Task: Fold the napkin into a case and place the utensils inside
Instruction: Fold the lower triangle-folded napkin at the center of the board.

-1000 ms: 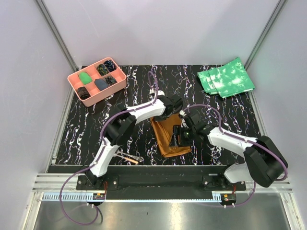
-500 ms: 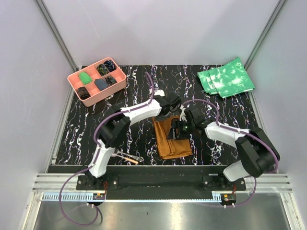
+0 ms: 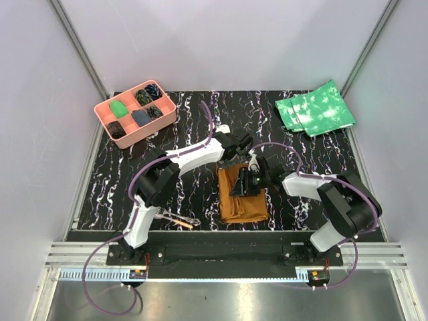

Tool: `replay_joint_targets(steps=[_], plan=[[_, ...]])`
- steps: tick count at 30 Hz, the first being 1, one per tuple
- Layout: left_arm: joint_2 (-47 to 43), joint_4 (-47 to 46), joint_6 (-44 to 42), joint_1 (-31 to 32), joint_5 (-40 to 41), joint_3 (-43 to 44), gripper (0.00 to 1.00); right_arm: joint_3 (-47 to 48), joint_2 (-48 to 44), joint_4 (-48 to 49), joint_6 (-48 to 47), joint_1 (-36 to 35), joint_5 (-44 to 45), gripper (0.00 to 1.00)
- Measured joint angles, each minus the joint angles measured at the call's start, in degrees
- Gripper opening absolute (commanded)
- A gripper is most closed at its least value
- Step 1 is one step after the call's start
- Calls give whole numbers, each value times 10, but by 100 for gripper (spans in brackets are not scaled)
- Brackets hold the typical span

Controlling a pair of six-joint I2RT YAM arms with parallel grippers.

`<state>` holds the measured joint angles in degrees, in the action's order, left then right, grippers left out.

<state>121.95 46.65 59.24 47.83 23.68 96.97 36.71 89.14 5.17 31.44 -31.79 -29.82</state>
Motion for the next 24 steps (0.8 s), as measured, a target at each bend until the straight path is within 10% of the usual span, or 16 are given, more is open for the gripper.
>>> replay_joint_targets(steps=[2,7,15,24], plan=[[0,0,4,0,-3,0,3,-8,14,22,12,0,-7,46],[0,0,9,0,-8,0,13,-21,31,48,36,1,-18,5],[-3,-5,-30,-3,-5,0,74,-55,24,62,67,14,-29,0],[-130,-38,-113,-2,-12,-63,69,-68,23,65,81,26,-35,0]])
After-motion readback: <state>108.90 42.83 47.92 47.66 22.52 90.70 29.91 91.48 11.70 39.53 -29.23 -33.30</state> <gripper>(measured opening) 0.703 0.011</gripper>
